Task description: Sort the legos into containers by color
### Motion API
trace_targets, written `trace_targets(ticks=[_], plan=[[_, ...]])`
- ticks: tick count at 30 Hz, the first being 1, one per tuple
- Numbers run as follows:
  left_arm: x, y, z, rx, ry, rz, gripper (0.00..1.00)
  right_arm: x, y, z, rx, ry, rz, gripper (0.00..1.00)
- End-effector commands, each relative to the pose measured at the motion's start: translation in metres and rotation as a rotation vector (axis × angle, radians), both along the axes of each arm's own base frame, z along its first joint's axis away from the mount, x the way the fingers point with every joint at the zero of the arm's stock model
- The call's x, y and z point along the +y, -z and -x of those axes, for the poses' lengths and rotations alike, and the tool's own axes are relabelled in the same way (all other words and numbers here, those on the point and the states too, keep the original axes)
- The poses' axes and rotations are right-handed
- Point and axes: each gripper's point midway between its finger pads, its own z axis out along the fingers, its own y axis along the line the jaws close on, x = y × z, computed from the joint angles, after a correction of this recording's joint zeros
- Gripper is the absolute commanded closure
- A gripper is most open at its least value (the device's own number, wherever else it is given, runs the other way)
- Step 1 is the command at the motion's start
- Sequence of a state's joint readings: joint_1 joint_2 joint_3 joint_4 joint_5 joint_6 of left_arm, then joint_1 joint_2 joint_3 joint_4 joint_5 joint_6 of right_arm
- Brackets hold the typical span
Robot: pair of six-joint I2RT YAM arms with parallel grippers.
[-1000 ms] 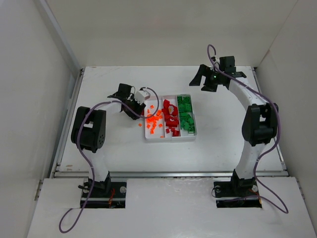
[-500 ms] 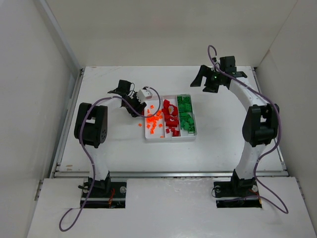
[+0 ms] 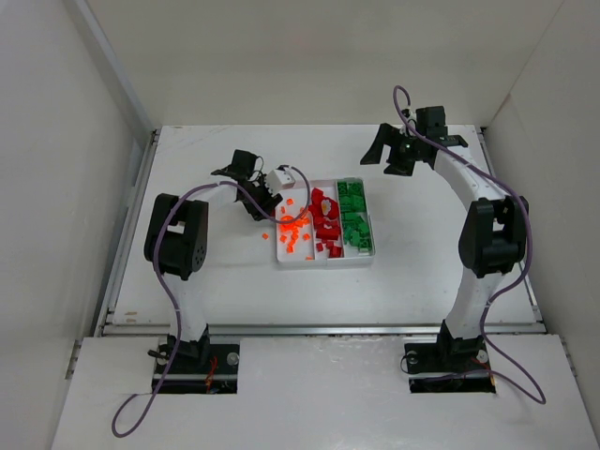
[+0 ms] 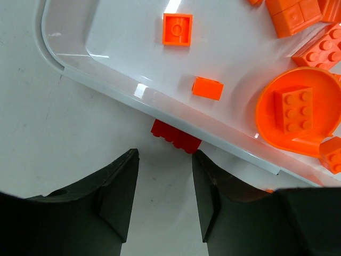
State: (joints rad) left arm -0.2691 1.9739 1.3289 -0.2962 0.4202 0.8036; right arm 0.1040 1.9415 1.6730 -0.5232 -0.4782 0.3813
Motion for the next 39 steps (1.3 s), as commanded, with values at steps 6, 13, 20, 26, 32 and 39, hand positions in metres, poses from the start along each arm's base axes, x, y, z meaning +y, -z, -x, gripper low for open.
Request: trace_targets(ticks=[6, 13, 20, 26, 32, 39], plan=[[-0.007, 0.001, 0.032, 0.061, 0.068, 0.012, 0.58, -0.003, -0.039, -0.004, -0.101, -0.001, -0.004, 0.00], [-0.013, -0.011, 0.030, 0.039, 0.094, 0.063, 0.54, -0.003, -0.034, -0.005, -0.092, -0.001, -0.003, 0.00], [-0.009, 0.005, 0.014, 0.040, 0.002, 0.014, 0.56, -0.003, -0.035, -0.003, -0.092, -0.001, -0.003, 0.00], [-0.006, 0.010, 0.012, 0.082, -0.028, -0.009, 0.84, -0.005, -0.035, -0.003, -0.092, 0.006, 0.003, 0.00], [0.016, 0.011, 0.024, 0.096, -0.035, -0.019, 1.00, -0.005, -0.039, -0.003, -0.101, 0.006, 0.002, 0.00], [0.026, -0.021, 0.018, 0.048, -0.034, 0.004, 1.00, -0.003, -0.036, -0.004, -0.101, -0.001, -0.004, 0.00]])
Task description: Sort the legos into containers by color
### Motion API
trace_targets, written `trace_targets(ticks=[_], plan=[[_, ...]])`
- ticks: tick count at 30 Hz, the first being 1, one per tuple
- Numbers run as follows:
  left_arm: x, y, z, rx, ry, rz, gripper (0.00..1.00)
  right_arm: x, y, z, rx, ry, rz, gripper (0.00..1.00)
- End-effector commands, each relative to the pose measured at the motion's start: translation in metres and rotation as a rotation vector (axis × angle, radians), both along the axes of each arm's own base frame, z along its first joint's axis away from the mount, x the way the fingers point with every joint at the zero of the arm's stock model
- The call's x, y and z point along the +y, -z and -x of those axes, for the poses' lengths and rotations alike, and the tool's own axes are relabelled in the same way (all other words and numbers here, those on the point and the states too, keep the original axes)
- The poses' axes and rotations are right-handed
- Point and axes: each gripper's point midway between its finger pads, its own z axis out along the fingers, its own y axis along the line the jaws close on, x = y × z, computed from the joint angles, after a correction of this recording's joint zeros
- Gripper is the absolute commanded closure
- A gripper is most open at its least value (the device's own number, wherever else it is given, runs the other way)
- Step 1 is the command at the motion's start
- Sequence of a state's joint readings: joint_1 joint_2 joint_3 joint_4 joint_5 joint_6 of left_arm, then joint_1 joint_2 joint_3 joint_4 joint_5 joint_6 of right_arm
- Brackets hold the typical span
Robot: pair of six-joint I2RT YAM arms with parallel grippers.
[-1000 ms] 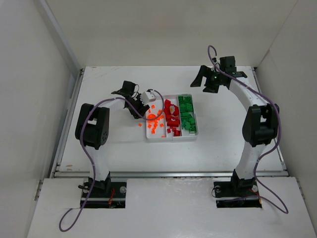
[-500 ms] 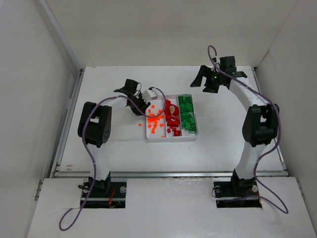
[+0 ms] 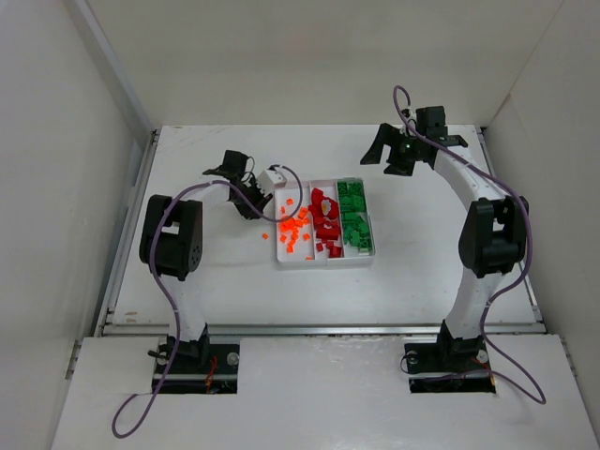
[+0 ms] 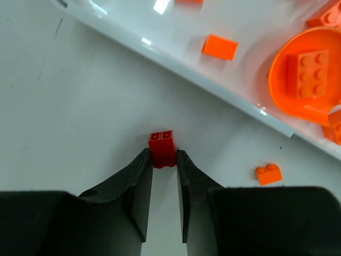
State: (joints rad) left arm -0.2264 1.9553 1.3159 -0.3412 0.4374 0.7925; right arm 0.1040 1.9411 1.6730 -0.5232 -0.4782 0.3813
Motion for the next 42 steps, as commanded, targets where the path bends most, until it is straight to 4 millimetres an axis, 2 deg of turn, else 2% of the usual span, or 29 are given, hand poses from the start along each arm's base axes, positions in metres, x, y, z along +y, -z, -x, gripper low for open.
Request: trace_targets(ticks=[1, 2, 3, 5, 6, 8, 11, 14, 15, 17, 18, 20, 22, 23, 25, 28, 29, 30, 32, 33, 35, 39, 42], plan=[[0.009, -0.025, 0.006, -0.006, -0.003, 0.011, 1.00, -0.003, -0.036, -0.004, -0.100, -0.001, -0.004, 0.00], [0.005, -0.030, 0.004, 0.002, -0.015, 0.033, 1.00, -0.003, -0.038, -0.006, -0.109, -0.001, -0.005, 0.00], [-0.003, -0.045, -0.005, -0.025, -0.009, 0.076, 1.00, -0.003, -0.034, -0.004, -0.101, -0.001, -0.004, 0.00], [-0.013, -0.062, -0.012, -0.032, -0.016, 0.136, 1.00, -0.003, -0.034, -0.004, -0.100, -0.001, -0.004, 0.00], [-0.023, -0.081, -0.020, -0.048, -0.020, 0.192, 1.00, -0.003, -0.034, -0.004, -0.100, -0.001, -0.004, 0.00], [-0.038, -0.096, -0.023, -0.064, -0.002, 0.229, 1.00, -0.004, -0.030, -0.003, -0.090, -0.001, -0.003, 0.00], [-0.084, -0.120, -0.020, -0.119, 0.096, 0.262, 1.00, -0.004, -0.027, 0.000, -0.088, -0.001, -0.003, 0.00], [-0.112, -0.116, -0.016, -0.096, 0.139, 0.280, 1.00, -0.004, -0.025, 0.002, -0.087, -0.001, -0.003, 0.00], [-0.120, -0.104, -0.015, -0.064, 0.141, 0.277, 1.00, -0.004, -0.024, 0.002, -0.087, -0.001, -0.003, 0.00], [-0.139, -0.099, -0.012, -0.052, 0.163, 0.275, 0.98, -0.005, -0.021, 0.007, -0.086, -0.013, 0.010, 0.00], [-0.143, -0.088, -0.012, -0.030, 0.160, 0.265, 0.96, -0.007, -0.024, 0.008, -0.088, -0.007, 0.017, 0.00], [-0.161, -0.091, -0.012, -0.038, 0.172, 0.285, 0.95, -0.007, -0.022, 0.010, -0.089, -0.018, 0.028, 0.00], [-0.172, -0.083, -0.011, -0.030, 0.181, 0.290, 0.92, -0.009, -0.020, 0.011, -0.079, -0.012, 0.036, 0.00], [-0.181, -0.090, -0.013, -0.056, 0.188, 0.309, 0.91, -0.009, -0.020, 0.011, -0.079, -0.012, 0.036, 0.00], [-0.185, -0.082, -0.017, -0.057, 0.168, 0.301, 0.83, -0.009, -0.022, 0.011, -0.086, -0.018, 0.042, 0.00], [-0.186, -0.086, -0.029, -0.080, 0.120, 0.302, 0.69, -0.009, -0.023, 0.011, -0.086, -0.018, 0.042, 0.00], [-0.186, -0.086, -0.034, -0.087, 0.104, 0.297, 0.60, -0.009, -0.023, 0.011, -0.086, -0.018, 0.042, 0.00], [-0.184, -0.086, -0.035, -0.088, 0.086, 0.288, 0.55, -0.009, -0.026, 0.009, -0.099, -0.024, 0.047, 0.00], [-0.184, -0.098, -0.042, -0.121, 0.068, 0.290, 0.50, -0.009, -0.026, 0.009, -0.100, -0.024, 0.047, 0.00], [-0.184, -0.099, -0.042, -0.121, 0.068, 0.291, 0.45, -0.009, -0.026, 0.009, -0.100, -0.024, 0.047, 0.00], [-0.186, -0.119, -0.045, -0.156, 0.065, 0.316, 0.45, -0.009, -0.026, 0.009, -0.100, -0.024, 0.047, 0.00], [-0.168, -0.157, -0.061, -0.204, -0.031, 0.360, 0.47, -0.008, -0.026, 0.007, -0.099, -0.030, 0.040, 0.00], [-0.130, -0.171, -0.089, -0.289, -0.206, 0.299, 0.52, -0.007, -0.028, 0.003, -0.107, -0.030, 0.040, 0.00]])
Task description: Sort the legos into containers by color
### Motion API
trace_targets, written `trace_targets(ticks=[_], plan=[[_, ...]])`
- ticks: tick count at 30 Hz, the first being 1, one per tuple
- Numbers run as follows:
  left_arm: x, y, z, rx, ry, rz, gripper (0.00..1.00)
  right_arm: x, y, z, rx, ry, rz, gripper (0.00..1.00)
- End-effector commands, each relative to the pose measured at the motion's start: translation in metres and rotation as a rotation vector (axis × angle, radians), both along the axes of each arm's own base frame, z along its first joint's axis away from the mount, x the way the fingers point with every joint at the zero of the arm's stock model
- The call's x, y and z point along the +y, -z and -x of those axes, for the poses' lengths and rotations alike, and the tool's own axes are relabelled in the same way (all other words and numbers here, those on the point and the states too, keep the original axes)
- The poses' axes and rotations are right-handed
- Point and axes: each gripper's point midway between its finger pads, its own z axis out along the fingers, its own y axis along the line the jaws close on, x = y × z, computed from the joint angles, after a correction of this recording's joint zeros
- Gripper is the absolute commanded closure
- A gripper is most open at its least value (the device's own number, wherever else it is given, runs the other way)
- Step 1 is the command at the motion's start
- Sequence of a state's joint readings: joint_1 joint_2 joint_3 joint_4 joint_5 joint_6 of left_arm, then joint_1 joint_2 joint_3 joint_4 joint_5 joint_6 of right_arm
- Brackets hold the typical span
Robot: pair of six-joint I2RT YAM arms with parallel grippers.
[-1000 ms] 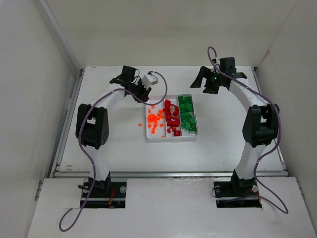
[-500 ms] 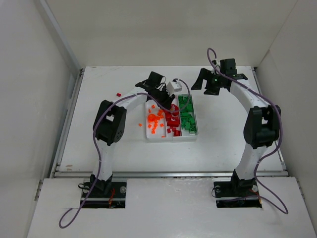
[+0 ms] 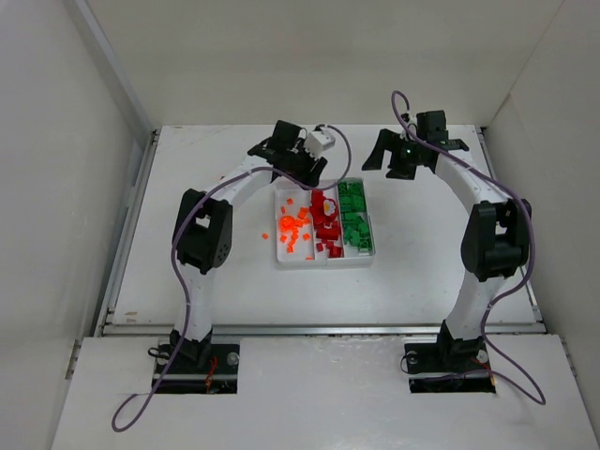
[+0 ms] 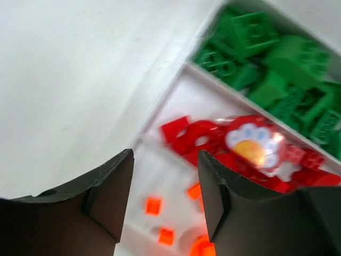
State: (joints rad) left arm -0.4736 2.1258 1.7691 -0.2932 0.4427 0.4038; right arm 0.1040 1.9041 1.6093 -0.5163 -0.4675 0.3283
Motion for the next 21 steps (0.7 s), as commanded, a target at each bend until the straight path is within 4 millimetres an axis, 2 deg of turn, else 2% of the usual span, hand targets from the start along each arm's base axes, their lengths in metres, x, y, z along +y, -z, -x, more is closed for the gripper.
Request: trace_targets(ticks=[1, 3, 5, 6, 8, 9, 11, 12, 14, 15, 16, 17, 18, 19, 21], plan=[[0.049, -0.098, -0.040, -0.212, -0.240, 0.025, 0.52, -0.003, -0.041, -0.011, -0.110, -0.006, -0.003, 0.00], [0.101, -0.121, -0.066, -0.357, -0.391, -0.110, 0.44, -0.002, -0.038, -0.012, -0.100, -0.006, -0.002, 0.00], [0.146, -0.145, -0.078, -0.481, -0.500, -0.210, 0.10, -0.005, -0.038, -0.019, -0.099, 0.009, 0.012, 0.00], [0.177, -0.139, -0.081, -0.521, -0.554, -0.330, 0.00, -0.005, -0.042, -0.020, -0.110, 0.009, 0.011, 0.00], [0.208, -0.132, -0.086, -0.543, -0.575, -0.397, 0.00, -0.006, -0.039, -0.024, -0.097, 0.015, 0.019, 0.00], [0.237, -0.117, -0.089, -0.506, -0.598, -0.448, 0.00, -0.005, -0.042, -0.030, -0.109, 0.015, 0.018, 0.00], [0.255, -0.089, -0.093, -0.427, -0.567, -0.457, 0.00, -0.006, -0.044, -0.035, -0.114, 0.022, 0.024, 0.00], [0.277, -0.073, -0.089, -0.345, -0.583, -0.451, 0.04, -0.006, -0.042, -0.036, -0.105, 0.022, 0.025, 0.00], [0.280, -0.068, -0.094, -0.276, -0.552, -0.346, 0.06, -0.006, -0.046, -0.038, -0.116, 0.022, 0.024, 0.00], [0.284, -0.049, -0.095, -0.200, -0.578, -0.312, 0.08, -0.006, -0.040, -0.039, -0.105, 0.022, 0.025, 0.00], [0.295, -0.039, -0.092, -0.136, -0.609, -0.299, 0.11, -0.006, -0.045, -0.041, -0.117, 0.022, 0.023, 0.00], [0.299, -0.043, -0.098, -0.130, -0.640, -0.279, 0.12, -0.005, -0.044, -0.043, -0.116, 0.022, 0.024, 0.00], [0.299, -0.026, -0.096, -0.085, -0.650, -0.278, 0.12, -0.005, -0.042, -0.041, -0.107, 0.022, 0.025, 0.00], [0.298, -0.027, -0.098, -0.082, -0.671, -0.258, 0.12, -0.005, -0.042, -0.041, -0.107, 0.022, 0.025, 0.00], [0.297, -0.013, -0.095, -0.069, -0.676, -0.256, 0.11, -0.005, -0.041, -0.044, -0.107, 0.022, 0.025, 0.00]])
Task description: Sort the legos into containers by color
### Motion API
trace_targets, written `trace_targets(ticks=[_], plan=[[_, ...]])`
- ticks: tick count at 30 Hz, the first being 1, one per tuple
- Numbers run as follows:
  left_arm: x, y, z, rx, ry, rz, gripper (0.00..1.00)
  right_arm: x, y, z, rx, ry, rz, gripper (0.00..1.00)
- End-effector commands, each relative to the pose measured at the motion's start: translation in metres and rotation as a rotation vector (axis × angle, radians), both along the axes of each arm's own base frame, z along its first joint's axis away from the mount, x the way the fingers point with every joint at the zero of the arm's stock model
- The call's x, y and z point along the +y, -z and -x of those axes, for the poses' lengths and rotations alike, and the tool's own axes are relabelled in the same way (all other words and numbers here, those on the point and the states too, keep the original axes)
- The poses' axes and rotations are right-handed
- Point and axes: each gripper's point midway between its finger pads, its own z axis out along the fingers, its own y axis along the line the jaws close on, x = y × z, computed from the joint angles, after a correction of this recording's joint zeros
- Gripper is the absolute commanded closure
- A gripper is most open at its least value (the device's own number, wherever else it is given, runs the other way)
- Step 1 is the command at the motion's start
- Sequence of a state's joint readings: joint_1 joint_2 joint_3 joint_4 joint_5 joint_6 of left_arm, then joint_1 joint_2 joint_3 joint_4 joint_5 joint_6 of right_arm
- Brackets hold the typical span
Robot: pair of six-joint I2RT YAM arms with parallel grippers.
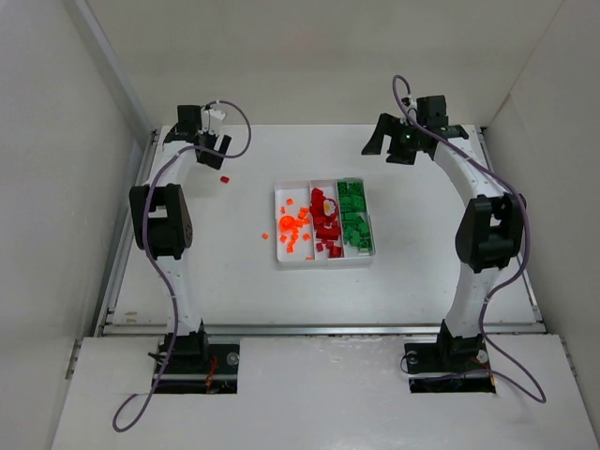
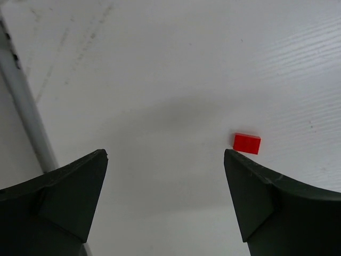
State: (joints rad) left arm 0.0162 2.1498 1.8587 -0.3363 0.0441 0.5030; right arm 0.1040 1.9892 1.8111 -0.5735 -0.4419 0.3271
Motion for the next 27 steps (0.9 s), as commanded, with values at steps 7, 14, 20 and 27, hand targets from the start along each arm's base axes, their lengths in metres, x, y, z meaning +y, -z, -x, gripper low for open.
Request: trace_targets(ticks=[7, 14, 20, 27], plan=[[-0.033, 0.038, 0.001, 0.057, -0.022, 0.133, 0.08, -0.006, -0.016, -0.011, -0.047, 0.012, 0.018, 0.00], [-0.041, 0.065, 0.001, 0.111, 0.005, 0.164, 0.13, -0.008, -0.013, -0.008, -0.034, 0.024, 0.020, 0.00], [-0.042, 0.080, 0.010, 0.165, -0.003, 0.148, 0.32, -0.008, -0.011, -0.004, -0.025, 0.024, 0.021, 0.00], [-0.052, 0.084, 0.029, 0.244, 0.026, 0.189, 0.62, -0.008, -0.017, -0.005, -0.039, 0.030, 0.013, 0.00]])
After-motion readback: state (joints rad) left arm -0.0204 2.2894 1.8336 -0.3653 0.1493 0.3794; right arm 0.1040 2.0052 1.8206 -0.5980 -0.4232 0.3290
